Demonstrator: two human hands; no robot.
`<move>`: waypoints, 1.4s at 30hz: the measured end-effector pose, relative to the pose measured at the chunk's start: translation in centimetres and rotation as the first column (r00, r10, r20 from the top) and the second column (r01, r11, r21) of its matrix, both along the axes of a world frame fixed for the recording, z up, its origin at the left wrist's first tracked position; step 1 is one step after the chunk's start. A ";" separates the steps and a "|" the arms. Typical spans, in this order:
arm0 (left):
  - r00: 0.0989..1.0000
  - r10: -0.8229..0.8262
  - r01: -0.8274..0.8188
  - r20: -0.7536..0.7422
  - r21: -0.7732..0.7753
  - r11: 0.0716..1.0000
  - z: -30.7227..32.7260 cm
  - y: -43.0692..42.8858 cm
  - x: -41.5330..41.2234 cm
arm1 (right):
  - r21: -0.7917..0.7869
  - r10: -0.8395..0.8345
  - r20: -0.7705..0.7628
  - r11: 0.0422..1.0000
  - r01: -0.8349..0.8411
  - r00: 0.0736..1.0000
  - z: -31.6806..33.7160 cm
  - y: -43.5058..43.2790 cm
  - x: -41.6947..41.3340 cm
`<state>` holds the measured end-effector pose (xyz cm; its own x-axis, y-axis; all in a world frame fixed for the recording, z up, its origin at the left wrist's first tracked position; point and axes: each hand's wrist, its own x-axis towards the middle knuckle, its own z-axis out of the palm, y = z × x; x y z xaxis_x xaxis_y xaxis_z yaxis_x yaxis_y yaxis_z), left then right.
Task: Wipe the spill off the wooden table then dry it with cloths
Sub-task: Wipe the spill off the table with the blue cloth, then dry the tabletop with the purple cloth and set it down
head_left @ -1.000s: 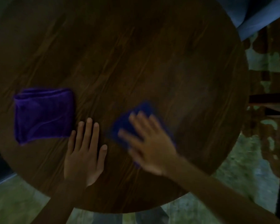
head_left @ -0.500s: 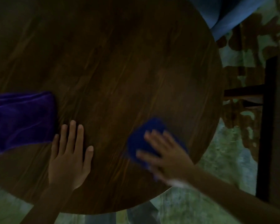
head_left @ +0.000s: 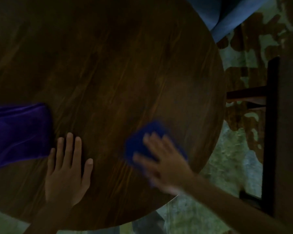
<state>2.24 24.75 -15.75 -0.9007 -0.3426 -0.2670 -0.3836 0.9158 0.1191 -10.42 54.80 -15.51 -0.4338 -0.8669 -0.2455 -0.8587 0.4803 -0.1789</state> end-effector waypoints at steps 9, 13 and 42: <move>0.999 -0.014 0.017 -0.032 0.107 0.994 0.7 -0.1 0.1 | -0.024 -0.695 -0.090 0.718 0.696 0.714 -0.7 4.8 -13.0; 0.984 -0.006 0.047 -0.178 0.230 0.972 2.6 -2.3 -0.4 | -0.003 -0.931 -0.011 0.366 0.931 0.366 -0.4 -2.9 -17.4; 0.946 0.319 -0.312 -0.055 0.112 0.943 -0.3 -28.0 0.5 | -0.014 -0.335 -0.010 0.942 0.334 0.942 -0.3 -49.4 -8.1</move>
